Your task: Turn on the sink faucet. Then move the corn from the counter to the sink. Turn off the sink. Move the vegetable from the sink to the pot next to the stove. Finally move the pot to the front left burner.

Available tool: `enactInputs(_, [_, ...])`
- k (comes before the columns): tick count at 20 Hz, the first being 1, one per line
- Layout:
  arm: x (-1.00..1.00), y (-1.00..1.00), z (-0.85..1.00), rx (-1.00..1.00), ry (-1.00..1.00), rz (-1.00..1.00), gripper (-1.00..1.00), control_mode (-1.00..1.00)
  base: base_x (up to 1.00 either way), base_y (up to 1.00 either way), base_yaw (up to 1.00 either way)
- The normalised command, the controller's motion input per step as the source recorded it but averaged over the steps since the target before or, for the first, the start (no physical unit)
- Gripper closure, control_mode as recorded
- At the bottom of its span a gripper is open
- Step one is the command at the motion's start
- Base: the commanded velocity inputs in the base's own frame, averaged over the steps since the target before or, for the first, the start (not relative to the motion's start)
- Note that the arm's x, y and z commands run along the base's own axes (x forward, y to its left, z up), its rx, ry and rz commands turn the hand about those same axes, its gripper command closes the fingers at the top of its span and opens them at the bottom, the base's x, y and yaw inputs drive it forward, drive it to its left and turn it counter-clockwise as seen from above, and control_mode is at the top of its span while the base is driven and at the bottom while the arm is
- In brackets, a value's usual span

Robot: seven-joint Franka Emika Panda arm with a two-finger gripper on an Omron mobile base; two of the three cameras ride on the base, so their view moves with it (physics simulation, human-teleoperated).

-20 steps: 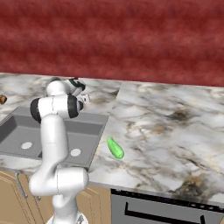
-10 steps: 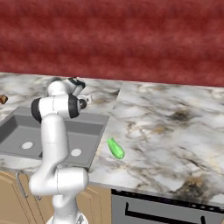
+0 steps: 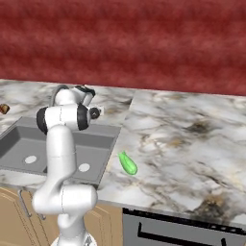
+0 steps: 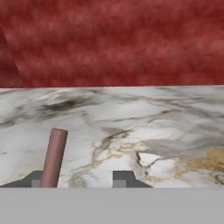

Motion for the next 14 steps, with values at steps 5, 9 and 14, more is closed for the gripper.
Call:
enactInputs(5, [-0.04, -0.97, -0.59, 0.10, 0.09, -0.03, 1.00, -1.00, 0.00, 0.00, 0.00])
enactInputs(9, [-0.06, -1.00, -0.65, 0.11, 0.09, -0.05, 1.00, -1.00, 0.00, 0.00, 0.00])
enactInputs(14, [-0.06, -1.00, -0.66, 0.12, 0.09, -0.04, 1.00, -1.00, 0.00, 0.00, 0.00])
